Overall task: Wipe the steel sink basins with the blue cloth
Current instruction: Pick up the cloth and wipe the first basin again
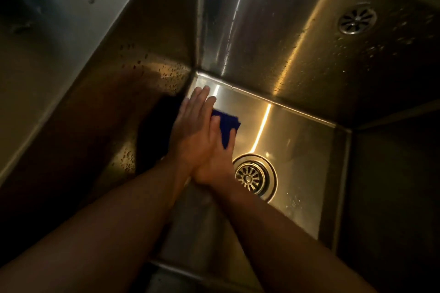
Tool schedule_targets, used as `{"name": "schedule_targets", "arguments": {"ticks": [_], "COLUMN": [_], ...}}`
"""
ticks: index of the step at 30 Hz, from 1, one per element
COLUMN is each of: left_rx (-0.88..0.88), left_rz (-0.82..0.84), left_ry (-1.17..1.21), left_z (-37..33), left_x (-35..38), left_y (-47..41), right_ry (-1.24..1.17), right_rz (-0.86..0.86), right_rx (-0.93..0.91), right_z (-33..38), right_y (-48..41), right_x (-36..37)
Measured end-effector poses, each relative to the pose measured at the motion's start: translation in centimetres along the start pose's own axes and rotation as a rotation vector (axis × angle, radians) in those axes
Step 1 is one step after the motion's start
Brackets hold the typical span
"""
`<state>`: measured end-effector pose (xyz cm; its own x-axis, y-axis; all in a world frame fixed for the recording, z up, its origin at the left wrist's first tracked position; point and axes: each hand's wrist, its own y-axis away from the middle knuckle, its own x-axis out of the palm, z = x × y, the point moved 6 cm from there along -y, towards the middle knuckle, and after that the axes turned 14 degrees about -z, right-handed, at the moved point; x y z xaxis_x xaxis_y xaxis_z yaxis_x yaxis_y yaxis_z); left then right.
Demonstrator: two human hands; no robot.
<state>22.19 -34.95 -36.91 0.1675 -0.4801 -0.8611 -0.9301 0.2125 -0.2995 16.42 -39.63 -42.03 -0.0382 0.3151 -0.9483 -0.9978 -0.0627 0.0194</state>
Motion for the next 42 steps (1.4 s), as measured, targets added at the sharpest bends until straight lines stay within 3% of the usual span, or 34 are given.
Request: {"name": "schedule_targets", "arguments": {"ticks": [4, 8, 10, 12, 15, 18, 21, 23, 26, 29, 32, 35, 38, 42], "left_rx": [0.015, 0.022, 0.052, 0.128, 0.186, 0.083, 0.047, 0.02, 0.056, 0.202, 0.393, 0.563, 0.697, 0.95], "left_rz": [0.114, 0.121, 0.14, 0.171, 0.236, 0.332, 0.384, 0.424, 0.462, 0.495, 0.581, 0.644, 0.635, 0.718], "left_ry": [0.004, -0.032, -0.05, -0.093, -0.151, -0.184, -0.197, -0.193, -0.178, -0.102, -0.018, 0.045, 0.059, 0.096], "left_z": [0.8, 2.4, 2.2, 1.3, 0.1, 0.7, 0.5, -0.4, -3.3, -8.5, -15.2, -20.1, -21.2, -19.6], "left_x": [-0.1, -0.2, 0.5, 1.7, 4.2, 6.5, 7.1, 7.3, 7.9, 9.2, 11.0, 11.8, 11.1, 8.8], "left_y": [0.8, 0.5, 0.4, 0.1, -1.5, -2.9, -2.9, -2.5, -1.6, 0.3, 3.9, 8.7, 11.5, 14.3], "right_ry": [0.107, -0.075, -0.209, -0.153, -0.002, -0.06, -0.077, -0.088, -0.267, -0.439, -0.341, -0.281, -0.262, -0.161], "right_rz": [0.099, 0.247, 0.055, -0.203, -0.335, -0.2, 0.02, 0.045, -0.092, -0.384, -0.621, -0.694, -0.562, -0.042], "right_rx": [0.048, -0.006, 0.031, 0.177, 0.475, 0.562, 0.464, 0.471, 0.602, 0.784, 0.744, 0.668, 0.642, 0.521], "right_z": [-5.7, -7.3, -8.0, -11.2, -18.6, -22.5, -22.6, -22.3, -22.0, -22.5, -22.5, -22.9, -23.9, -25.6], "right_y": [-6.6, -7.3, -6.4, -3.8, 4.0, 10.3, 11.9, 11.7, 11.5, 11.9, 11.6, 10.2, 7.6, 5.5], "right_x": [-2.0, -3.8, -5.8, -8.4, -11.2, -11.1, -9.1, -8.6, -9.3, -11.2, -13.7, -15.3, -15.1, -11.3]}}
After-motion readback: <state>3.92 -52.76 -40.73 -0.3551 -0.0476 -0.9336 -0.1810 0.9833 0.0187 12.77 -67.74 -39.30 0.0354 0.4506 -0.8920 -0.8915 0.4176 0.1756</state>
